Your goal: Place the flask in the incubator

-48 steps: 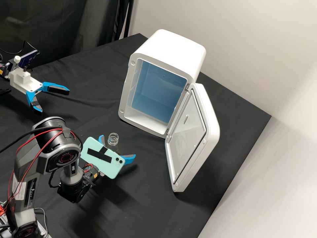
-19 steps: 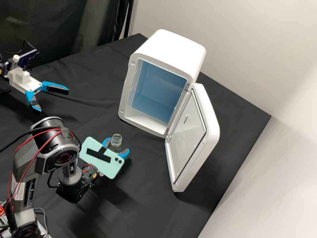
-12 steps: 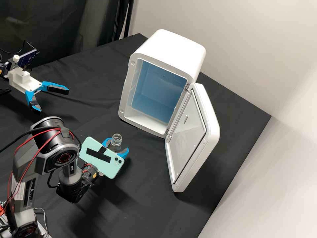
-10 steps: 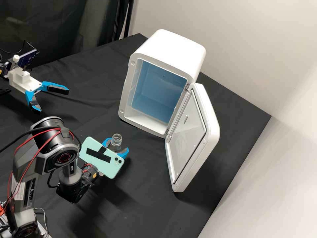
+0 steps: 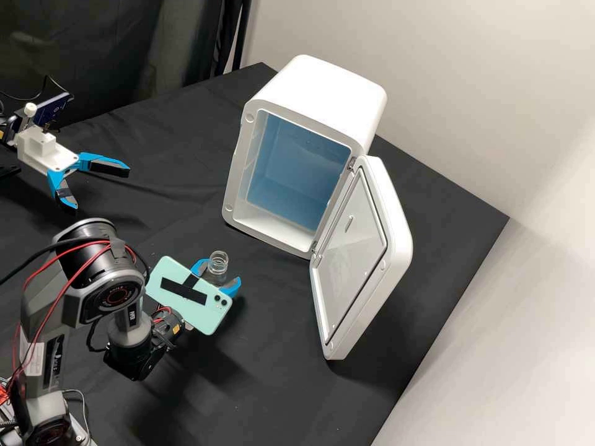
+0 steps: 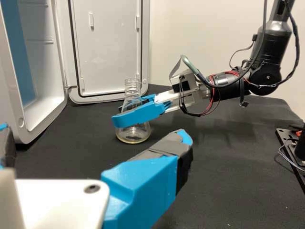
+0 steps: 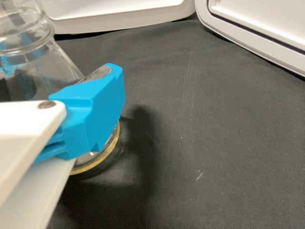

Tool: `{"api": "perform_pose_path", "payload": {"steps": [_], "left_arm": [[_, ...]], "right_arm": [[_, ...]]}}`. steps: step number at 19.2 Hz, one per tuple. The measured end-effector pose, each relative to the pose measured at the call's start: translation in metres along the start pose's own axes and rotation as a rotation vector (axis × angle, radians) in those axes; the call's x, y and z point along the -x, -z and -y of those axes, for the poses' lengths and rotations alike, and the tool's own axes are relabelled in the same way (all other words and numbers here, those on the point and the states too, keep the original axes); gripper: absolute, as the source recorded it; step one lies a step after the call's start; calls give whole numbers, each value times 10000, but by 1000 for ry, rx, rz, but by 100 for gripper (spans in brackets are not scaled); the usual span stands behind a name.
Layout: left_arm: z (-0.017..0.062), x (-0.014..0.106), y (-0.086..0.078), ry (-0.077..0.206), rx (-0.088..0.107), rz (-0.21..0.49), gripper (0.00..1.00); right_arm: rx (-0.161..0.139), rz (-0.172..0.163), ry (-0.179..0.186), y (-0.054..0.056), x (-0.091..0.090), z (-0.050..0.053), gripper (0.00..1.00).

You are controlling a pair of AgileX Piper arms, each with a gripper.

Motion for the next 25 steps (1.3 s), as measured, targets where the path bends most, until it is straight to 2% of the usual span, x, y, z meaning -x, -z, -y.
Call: {"api": "perform_pose_path", "payload": {"steps": [2, 4, 5, 8, 11, 17, 19, 25], "left_arm": [[0, 0, 0, 0, 0, 0, 100], [0, 0, 0, 0, 0, 0, 100], [0, 0, 0, 0, 0, 0, 100], [0, 0, 0, 0, 0, 0, 100], [0, 0, 0, 0, 0, 0, 100], [-3, 5, 13, -1, 0, -6, 100], [-2, 5, 12, -1, -1, -6, 100], [-2, 5, 11, 0, -1, -4, 100]], "right_arm": [[5, 2, -16, 15, 17, -31, 0], [13, -7, -48, 55, 37, -85, 0], [6, -9, -63, 70, 45, -108, 0], [-1, -46, -131, 152, 26, -264, 0], [-32, -68, -224, 214, 60, -456, 0], [-77, -90, -343, 253, 230, -695, 0], [-89, -89, -362, 248, 259, -729, 0], [-89, -90, -361, 249, 258, -727, 0]]}}
